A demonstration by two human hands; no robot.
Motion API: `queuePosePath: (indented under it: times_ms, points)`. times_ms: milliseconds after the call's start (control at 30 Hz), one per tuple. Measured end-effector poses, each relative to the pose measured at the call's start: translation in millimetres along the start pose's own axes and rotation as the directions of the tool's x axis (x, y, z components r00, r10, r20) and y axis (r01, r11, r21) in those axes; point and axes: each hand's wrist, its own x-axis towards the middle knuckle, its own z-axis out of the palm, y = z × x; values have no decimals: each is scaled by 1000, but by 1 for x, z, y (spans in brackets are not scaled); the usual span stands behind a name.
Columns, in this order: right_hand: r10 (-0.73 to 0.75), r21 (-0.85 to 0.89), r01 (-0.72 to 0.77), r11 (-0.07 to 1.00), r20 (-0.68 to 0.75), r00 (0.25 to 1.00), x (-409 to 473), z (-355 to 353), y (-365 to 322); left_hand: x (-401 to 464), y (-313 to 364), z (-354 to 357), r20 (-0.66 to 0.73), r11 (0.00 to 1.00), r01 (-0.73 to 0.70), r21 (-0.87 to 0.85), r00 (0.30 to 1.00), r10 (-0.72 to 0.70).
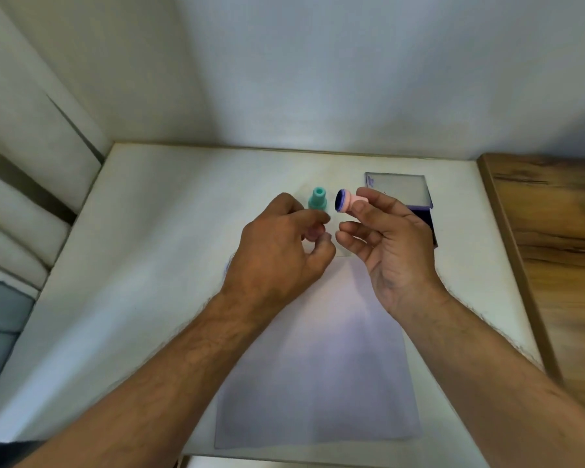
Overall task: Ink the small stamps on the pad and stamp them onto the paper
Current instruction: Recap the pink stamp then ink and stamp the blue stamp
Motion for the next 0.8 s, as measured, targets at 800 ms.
queuePosePath:
  times_ms: [800]
  points:
    - [9,-21,-4,1000,218,976,-3,3,2,16,-1,-20,301,177,391,-903,871,-389]
